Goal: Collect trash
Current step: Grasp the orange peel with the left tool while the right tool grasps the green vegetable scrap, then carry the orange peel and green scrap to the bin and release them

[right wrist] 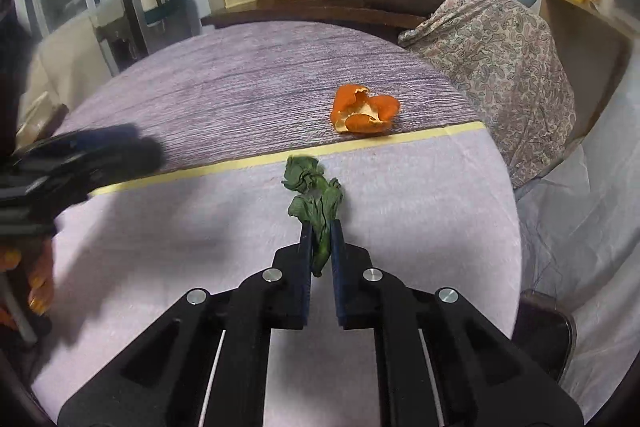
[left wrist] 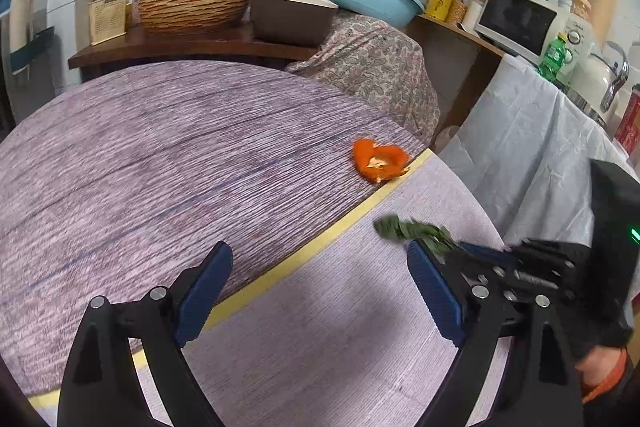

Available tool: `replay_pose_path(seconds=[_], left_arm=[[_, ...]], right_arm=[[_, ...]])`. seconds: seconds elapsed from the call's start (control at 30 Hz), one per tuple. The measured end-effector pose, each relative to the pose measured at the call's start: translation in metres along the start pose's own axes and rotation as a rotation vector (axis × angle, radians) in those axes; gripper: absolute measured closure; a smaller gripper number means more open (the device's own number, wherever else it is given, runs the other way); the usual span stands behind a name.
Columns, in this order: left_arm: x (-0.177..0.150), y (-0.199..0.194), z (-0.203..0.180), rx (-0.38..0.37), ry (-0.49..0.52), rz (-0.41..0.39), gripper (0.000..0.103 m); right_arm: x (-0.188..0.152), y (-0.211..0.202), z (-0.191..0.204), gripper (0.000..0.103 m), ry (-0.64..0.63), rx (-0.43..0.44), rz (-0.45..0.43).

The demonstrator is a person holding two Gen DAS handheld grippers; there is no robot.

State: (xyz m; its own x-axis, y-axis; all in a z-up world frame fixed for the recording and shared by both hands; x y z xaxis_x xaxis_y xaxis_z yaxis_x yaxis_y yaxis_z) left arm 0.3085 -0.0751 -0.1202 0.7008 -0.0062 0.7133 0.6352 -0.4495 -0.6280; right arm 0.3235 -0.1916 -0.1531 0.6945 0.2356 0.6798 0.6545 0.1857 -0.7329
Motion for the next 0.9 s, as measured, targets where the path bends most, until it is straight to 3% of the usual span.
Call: replay_pose_path(seconds=[0.2, 0.3, 0.47, 0.5, 0.6, 0.73, 0.9], left_arm=[[0.03, 0.051, -0.043, -0.008, 0.099, 0.057, 0.016], [0.036, 0.091, -0.064, 0.024, 0.183, 0.101, 0.016], [0.037, 0.14, -0.074, 0.078, 0.222, 0.157, 0.016], [0.037, 0.145, -0.073, 0.1, 0.223, 0.166, 0.019], [0.038, 0.154, -0.067, 0.148, 0.221, 0.169, 0.041], [0.041, 0.149, -0.062, 0.14, 0.194, 0.136, 0.071], [0.038, 0.136, -0.067, 0.099, 0.182, 0.109, 0.081]], right_arm=[[-0.024, -0.049, -0.007, 0.093, 0.032, 0.004, -0.063], [-0.035, -0.064, -0.01, 0.093, 0.059, 0.018, -0.077], [-0.053, -0.082, -0.014, 0.093, 0.095, 0.013, -0.093], [-0.057, -0.084, -0.015, 0.093, 0.099, 0.011, -0.093], [-0.066, -0.088, -0.017, 0.093, 0.115, 0.005, -0.1], [-0.072, -0.089, -0.018, 0.093, 0.134, 0.006, -0.108], [-0.072, -0.089, -0.016, 0.093, 0.151, 0.004, -0.131]])
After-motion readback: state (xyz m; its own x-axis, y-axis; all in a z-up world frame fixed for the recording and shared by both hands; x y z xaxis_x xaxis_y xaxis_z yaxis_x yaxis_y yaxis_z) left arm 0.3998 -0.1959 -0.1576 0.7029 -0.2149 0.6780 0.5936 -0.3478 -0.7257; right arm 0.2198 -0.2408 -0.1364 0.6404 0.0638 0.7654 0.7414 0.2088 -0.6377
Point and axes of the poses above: each gripper's, at about its wrist camera, not at the fingertips, and y roughly the way its jaws point, z to its left, x to its top, the point moved 9 cm from there along y, roughly the way its jaws point, and after that the axes turned 7 degrees about -x, right-handed, at the moved point
